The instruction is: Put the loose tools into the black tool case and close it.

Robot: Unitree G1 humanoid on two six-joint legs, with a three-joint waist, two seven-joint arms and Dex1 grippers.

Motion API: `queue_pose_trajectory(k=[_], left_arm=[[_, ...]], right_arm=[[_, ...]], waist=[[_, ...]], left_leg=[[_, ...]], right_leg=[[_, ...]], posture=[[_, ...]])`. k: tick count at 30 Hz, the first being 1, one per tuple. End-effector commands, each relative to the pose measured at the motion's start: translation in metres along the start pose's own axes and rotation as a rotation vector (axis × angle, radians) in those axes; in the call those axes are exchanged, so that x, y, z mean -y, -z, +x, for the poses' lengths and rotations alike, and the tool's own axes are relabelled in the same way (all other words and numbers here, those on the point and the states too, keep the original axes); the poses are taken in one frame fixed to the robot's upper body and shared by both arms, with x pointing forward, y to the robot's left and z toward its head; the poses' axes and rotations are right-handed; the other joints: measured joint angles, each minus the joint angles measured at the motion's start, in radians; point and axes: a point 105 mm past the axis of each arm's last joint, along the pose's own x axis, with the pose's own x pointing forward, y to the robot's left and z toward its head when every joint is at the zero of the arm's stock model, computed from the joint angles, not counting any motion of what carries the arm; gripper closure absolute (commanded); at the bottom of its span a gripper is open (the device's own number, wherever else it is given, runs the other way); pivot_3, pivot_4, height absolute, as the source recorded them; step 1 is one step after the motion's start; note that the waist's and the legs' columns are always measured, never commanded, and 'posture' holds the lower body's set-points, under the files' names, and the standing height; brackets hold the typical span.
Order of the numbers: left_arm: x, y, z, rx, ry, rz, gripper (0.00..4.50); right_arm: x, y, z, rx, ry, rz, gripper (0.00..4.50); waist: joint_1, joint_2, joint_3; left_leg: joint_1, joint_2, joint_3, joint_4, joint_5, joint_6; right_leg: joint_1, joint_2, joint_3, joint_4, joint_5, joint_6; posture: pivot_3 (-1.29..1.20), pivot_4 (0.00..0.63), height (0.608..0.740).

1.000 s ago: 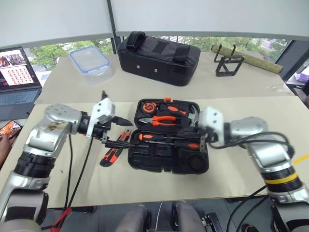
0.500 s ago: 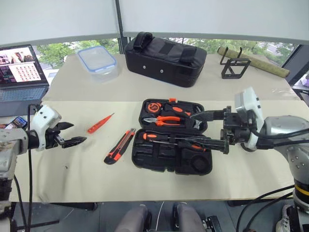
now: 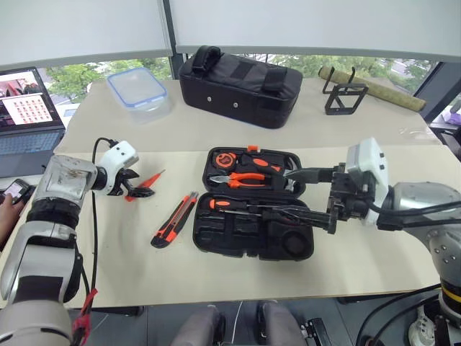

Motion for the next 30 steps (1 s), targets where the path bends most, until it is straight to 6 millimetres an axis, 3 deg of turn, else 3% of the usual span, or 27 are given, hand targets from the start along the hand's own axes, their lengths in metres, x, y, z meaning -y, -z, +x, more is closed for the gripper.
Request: queue_pose_trajectory(k=[1, 5, 6, 7, 10, 12, 16, 22, 25, 30], left_arm=[[-0.003, 0.002, -0.002, -0.014, -0.001, 0.012, 2.24], [-0.002, -0.002, -0.004, 0.001, 0.028, 0.021, 3.67], [-0.001, -0.008, -0.007, 0.024, 0.046, 0.031, 4.01], [0.004, -0.024, -0.013, 0.078, 0.087, 0.067, 4.08], [0.027, -0.067, -0.029, 0.236, 0.228, 0.232, 4.08], [0.057, -0.091, -0.036, 0.289, 0.343, 0.394, 4.08], [0.105, -0.110, -0.031, 0.305, 0.506, 0.579, 4.08], [0.153, -0.112, -0.014, 0.261, 0.675, 0.690, 4.08], [0.179, -0.110, -0.003, 0.216, 0.765, 0.655, 4.08], [0.185, -0.095, 0.019, 0.104, 0.714, 0.640, 4.08]], right_arm=[[-0.002, -0.011, -0.008, 0.033, 0.029, -0.055, 0.00], [-0.001, -0.008, -0.016, 0.019, 0.059, -0.047, 0.00], [0.000, -0.007, -0.019, 0.011, 0.069, -0.043, 0.00], [0.000, -0.004, -0.024, -0.002, 0.083, -0.036, 0.00], [0.000, 0.005, -0.035, -0.048, 0.103, -0.009, 0.00], [-0.009, 0.017, -0.041, -0.103, 0.072, 0.036, 0.00], [-0.024, 0.028, -0.047, -0.151, 0.020, 0.062, 0.00], [-0.024, 0.031, -0.044, -0.147, 0.030, 0.060, 0.00], [-0.025, 0.031, -0.042, -0.142, 0.028, 0.064, 0.00], [-0.023, 0.033, -0.040, -0.138, 0.049, 0.061, 0.00]], waist=[[0.001, 0.000, 0.000], [0.001, 0.000, 0.000], [0.001, 0.000, 0.000], [0.001, 0.000, 0.000], [0.005, -0.002, 0.001], [0.008, -0.002, 0.001], [0.007, -0.002, 0.001], [-0.001, -0.002, 0.001], [0.003, -0.002, 0.001], [0.008, -0.002, 0.001]], left_leg=[[0.000, 0.000, 0.000, 0.000, 0.000, 0.000], [0.000, 0.000, 0.000, 0.001, 0.000, 0.000], [0.000, 0.000, 0.000, 0.001, 0.000, 0.000], [0.000, 0.000, 0.000, 0.001, 0.000, 0.000], [-0.003, 0.000, -0.001, 0.002, 0.000, 0.000], [-0.006, 0.000, -0.004, 0.005, 0.000, 0.000], [-0.005, 0.000, -0.004, 0.007, -0.001, 0.001], [-0.003, 0.001, -0.002, 0.007, -0.001, 0.001], [-0.003, 0.001, -0.002, 0.007, -0.001, 0.001], [-0.003, 0.000, -0.002, 0.009, -0.001, 0.002]], right_leg=[[0.000, 0.000, 0.000, 0.000, 0.000, 0.000], [0.000, 0.000, 0.000, 0.000, 0.000, 0.000], [0.000, 0.000, 0.000, 0.000, 0.000, 0.000], [0.000, 0.000, 0.001, 0.000, 0.000, 0.000], [0.000, 0.000, 0.001, 0.000, 0.000, 0.000], [-0.001, 0.000, 0.000, 0.000, 0.000, 0.000], [0.001, -0.001, 0.001, -0.001, 0.001, 0.001], [0.002, -0.001, 0.003, -0.002, 0.000, 0.001], [0.002, -0.001, 0.002, -0.002, 0.000, 0.001], [0.002, -0.001, 0.002, -0.002, 0.000, 0.001]], posture=[[0.00, 0.150, 0.722], [0.00, 0.150, 0.722], [0.00, 0.150, 0.722], [0.00, 0.150, 0.722], [0.00, 0.150, 0.722], [0.00, 0.150, 0.722], [0.00, 0.150, 0.722], [0.00, 0.150, 0.722], [0.00, 0.150, 0.722], [0.00, 0.150, 0.722]])
